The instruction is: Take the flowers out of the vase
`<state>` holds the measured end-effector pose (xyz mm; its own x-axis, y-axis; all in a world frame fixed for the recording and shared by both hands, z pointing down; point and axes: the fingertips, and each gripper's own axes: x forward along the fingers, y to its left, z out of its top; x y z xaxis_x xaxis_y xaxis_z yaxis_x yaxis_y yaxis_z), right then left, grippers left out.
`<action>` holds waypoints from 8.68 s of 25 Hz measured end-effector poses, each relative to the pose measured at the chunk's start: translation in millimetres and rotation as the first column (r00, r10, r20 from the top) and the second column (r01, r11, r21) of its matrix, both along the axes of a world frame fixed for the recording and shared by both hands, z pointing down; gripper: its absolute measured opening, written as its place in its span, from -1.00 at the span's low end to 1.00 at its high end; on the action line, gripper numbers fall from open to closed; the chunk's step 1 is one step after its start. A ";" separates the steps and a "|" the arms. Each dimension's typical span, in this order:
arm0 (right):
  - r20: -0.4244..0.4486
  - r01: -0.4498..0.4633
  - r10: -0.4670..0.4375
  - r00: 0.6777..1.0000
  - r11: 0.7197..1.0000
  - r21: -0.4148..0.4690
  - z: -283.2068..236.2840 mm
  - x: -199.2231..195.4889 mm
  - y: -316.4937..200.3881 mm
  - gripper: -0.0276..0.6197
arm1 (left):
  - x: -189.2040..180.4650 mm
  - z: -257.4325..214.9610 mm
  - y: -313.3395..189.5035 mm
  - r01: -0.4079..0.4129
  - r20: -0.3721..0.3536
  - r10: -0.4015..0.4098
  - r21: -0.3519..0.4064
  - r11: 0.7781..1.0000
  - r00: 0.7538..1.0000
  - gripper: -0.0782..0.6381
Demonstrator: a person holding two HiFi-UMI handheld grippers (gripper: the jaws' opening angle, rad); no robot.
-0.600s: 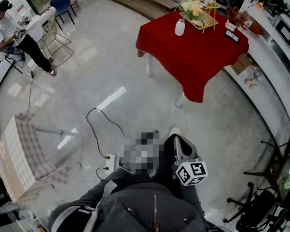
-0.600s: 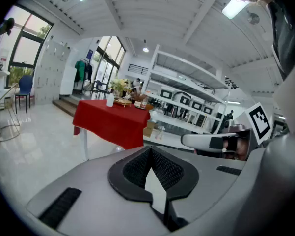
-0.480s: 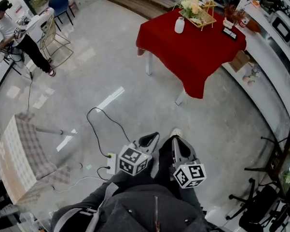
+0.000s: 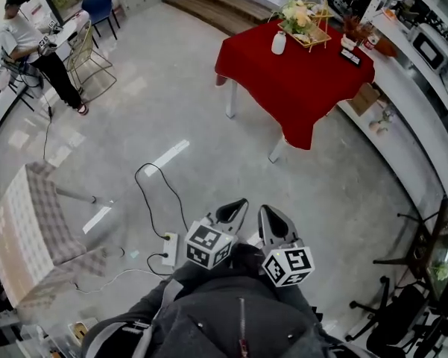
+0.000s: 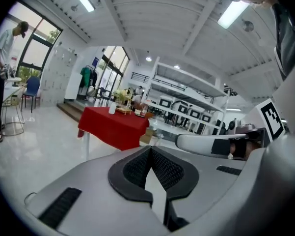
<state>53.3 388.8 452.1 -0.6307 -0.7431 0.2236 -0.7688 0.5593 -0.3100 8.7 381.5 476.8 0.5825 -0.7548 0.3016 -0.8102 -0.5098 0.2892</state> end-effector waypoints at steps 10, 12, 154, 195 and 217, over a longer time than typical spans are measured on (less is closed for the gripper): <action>0.041 -0.048 0.049 0.998 0.998 -0.041 11.1 -5.2 17.5 -0.88 | -1.7 6.3 21.2 -0.029 0.000 0.029 -0.011 1.000 1.000 -0.76; 0.036 -0.064 0.065 0.997 0.997 -0.034 12.1 -7.1 17.8 -0.88 | -4.1 4.9 19.8 -0.037 -0.005 0.037 -0.002 0.999 0.999 -0.76; 0.113 -0.101 0.117 0.987 0.985 -0.138 29.8 54.1 -524.6 -0.88 | 58.8 15.9 -509.3 -0.100 0.028 0.102 -0.053 0.994 0.994 -0.76; 0.040 -0.163 0.164 0.986 0.986 -0.020 13.1 -0.4 -713.1 -0.87 | -7.0 -2.8 -695.6 -0.107 0.018 0.107 0.036 0.994 0.994 -0.76; -0.017 -0.173 0.174 0.985 0.984 0.048 28.8 -10.4 -781.4 -0.27 | -21.8 21.0 -740.2 -0.066 -0.011 0.066 -0.026 0.997 0.998 -0.76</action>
<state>42.9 -392.6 480.8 -0.4868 -0.8507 0.1986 -0.8616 0.4302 -0.2693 -13.1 -358.6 497.8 0.6341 -0.7062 0.3149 -0.7719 -0.5541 0.3116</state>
